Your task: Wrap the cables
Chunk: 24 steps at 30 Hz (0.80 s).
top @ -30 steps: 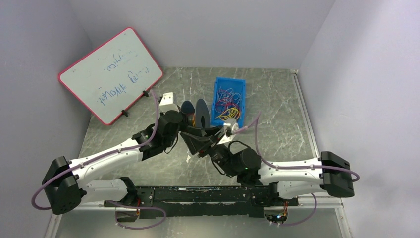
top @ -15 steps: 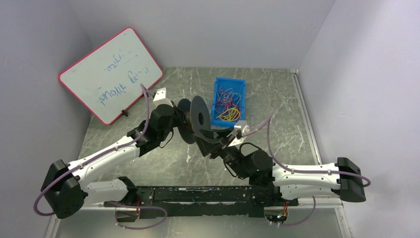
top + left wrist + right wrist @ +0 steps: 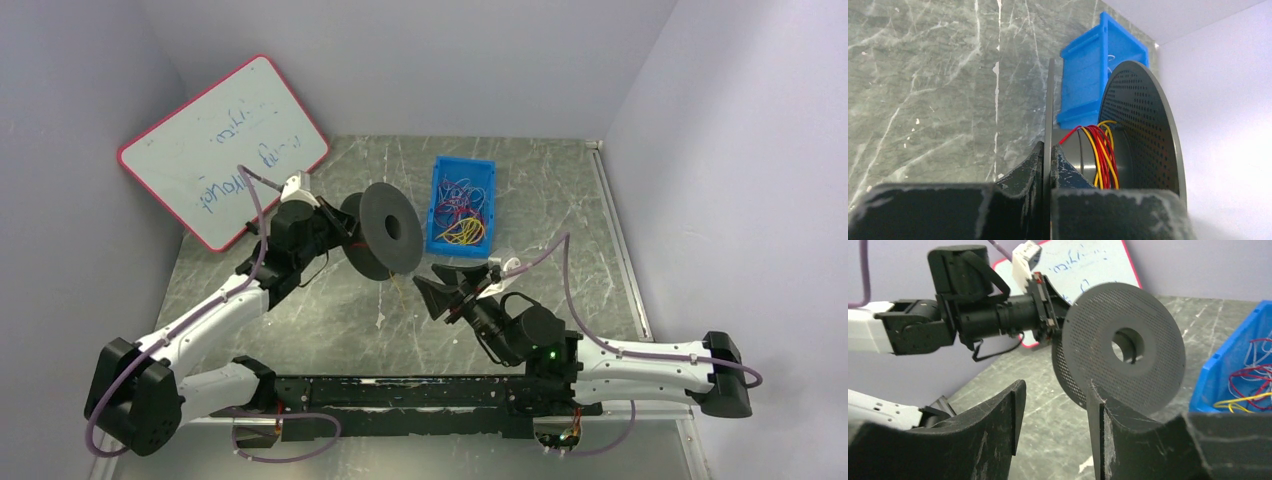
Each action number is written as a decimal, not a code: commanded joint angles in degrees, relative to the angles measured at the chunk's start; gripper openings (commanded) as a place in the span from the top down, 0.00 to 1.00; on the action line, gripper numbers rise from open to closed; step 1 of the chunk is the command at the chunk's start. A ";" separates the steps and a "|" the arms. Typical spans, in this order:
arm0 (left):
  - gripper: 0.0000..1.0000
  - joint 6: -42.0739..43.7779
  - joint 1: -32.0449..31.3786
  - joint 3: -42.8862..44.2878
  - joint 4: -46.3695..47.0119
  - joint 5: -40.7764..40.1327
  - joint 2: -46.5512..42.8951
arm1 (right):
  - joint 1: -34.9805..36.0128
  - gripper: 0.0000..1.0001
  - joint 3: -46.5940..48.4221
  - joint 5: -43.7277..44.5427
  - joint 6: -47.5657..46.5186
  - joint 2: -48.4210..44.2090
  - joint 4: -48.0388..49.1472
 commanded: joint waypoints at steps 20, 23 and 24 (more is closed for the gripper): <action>0.93 -16.70 14.88 -10.41 25.88 24.32 7.71 | -1.21 0.42 -2.70 0.66 8.05 -5.71 -18.56; 0.93 -17.31 14.88 -10.83 28.74 24.86 10.46 | -1.28 0.42 -3.18 0.84 9.04 -6.62 -19.37; 0.93 -17.50 14.88 -11.09 29.76 24.86 11.26 | -1.26 0.42 -3.55 1.03 9.56 -6.99 -19.66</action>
